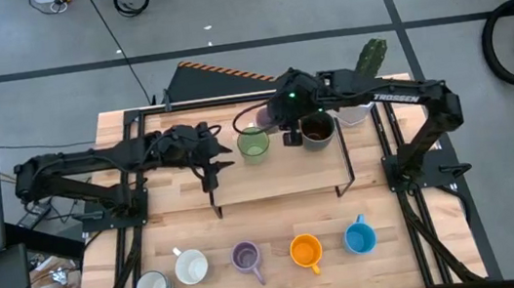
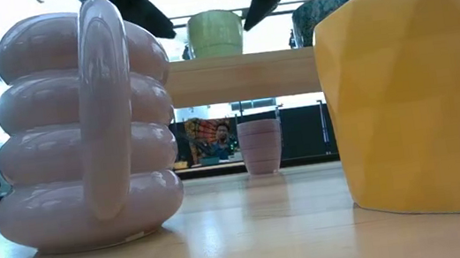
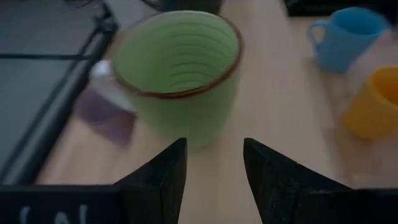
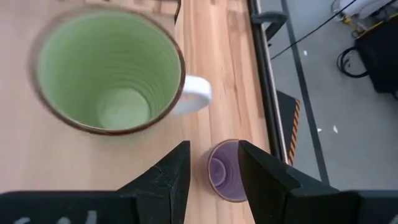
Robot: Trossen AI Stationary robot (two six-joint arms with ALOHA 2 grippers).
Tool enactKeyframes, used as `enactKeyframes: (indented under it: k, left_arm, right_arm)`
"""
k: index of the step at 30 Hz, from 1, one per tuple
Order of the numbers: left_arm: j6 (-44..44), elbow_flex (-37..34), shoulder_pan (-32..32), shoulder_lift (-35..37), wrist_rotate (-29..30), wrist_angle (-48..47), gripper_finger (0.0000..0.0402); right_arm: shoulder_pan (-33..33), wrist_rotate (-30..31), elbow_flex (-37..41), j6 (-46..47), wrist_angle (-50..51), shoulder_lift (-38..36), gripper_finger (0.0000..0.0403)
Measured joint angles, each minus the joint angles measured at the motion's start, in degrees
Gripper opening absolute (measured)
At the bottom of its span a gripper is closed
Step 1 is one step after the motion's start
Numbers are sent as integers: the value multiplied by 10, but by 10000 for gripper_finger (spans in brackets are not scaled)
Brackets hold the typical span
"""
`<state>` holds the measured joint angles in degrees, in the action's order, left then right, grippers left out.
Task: Place coffee mugs
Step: Put the green mug on the shelf
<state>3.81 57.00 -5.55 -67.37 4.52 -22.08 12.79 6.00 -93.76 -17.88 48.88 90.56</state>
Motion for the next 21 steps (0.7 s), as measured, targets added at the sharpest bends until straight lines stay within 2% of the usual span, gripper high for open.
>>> enactKeyframes:
  k: [2, 8, 12, 21]
  left_arm:
    - [3, 20, 7, -2, 37, -29, 165]
    - [14, 29, -11, -23, 41, -66, 165]
    - [14, 29, -35, -46, 7, -67, 171]
    - [14, 29, -62, -90, -22, -60, 228]
  right_arm:
    - [-9, 0, 0, 8, 1, -13, 140]
    - [-32, -13, 0, 24, 14, -27, 140]
    - [-42, -24, 0, 40, 28, -15, 140]
    - [-48, -22, 0, 46, 33, -8, 140]
